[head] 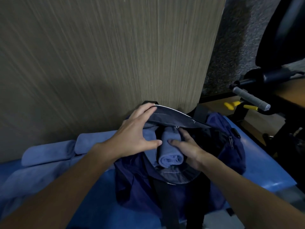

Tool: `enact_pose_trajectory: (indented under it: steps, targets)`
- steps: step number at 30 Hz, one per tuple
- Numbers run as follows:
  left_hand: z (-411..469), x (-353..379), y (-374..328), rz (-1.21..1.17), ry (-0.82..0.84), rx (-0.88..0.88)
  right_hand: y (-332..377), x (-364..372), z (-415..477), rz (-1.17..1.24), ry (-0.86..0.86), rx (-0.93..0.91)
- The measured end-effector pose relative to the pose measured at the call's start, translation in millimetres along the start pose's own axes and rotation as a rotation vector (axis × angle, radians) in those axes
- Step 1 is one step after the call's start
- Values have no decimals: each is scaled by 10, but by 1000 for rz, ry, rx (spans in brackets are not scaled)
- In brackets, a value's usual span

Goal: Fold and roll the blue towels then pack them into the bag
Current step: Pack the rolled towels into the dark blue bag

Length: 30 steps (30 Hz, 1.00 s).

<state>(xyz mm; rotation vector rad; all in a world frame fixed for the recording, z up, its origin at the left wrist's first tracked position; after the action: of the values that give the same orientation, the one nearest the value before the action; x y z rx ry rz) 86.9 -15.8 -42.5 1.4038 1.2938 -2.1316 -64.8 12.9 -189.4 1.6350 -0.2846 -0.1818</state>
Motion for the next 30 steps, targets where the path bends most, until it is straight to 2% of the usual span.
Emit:
enact_pose_trajectory:
  steps: [3, 6, 12, 14, 19, 23, 25, 28, 30]
  targets:
    - [-10, -1, -1, 2, -6, 5, -134, 7, 50, -193, 42, 12]
    - [-16, -9, -8, -16, -28, 15, -16, 4, 126, -337, 23, -88]
    - [5, -6, 39, -77, -46, 21, -79, 43, 207, -441, 57, -119]
    - [3, -5, 48, -100, -47, 21, -58, 51, 234, -457, 53, -144]
    - [23, 25, 93, -150, -38, 1, -171, 251, 118, -354, 202, -46]
    - [25, 57, 86, -165, -34, 6, -284, 407, -26, -379, 306, -7]
    - [29, 57, 97, -161, -36, 5, -288, 433, -42, -367, 306, -2]
    - [35, 70, 109, -154, -34, -2, -262, 353, -16, -436, 184, -34]
    - [39, 83, 97, -162, -27, -4, -269, 366, -10, -451, 161, -43]
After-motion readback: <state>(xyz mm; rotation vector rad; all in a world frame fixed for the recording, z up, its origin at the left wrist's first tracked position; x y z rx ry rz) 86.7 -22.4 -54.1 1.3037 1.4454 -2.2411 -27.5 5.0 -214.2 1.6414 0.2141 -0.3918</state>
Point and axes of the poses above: each hand's wrist, its own z-axis towards the middle knuckle, its own x-axis out of the palm, y = z × x, the point moved 10 cm from there along z, towards the middle knuckle, and after that the axes turned 13 degrees about -x, right-handed, at the moved point
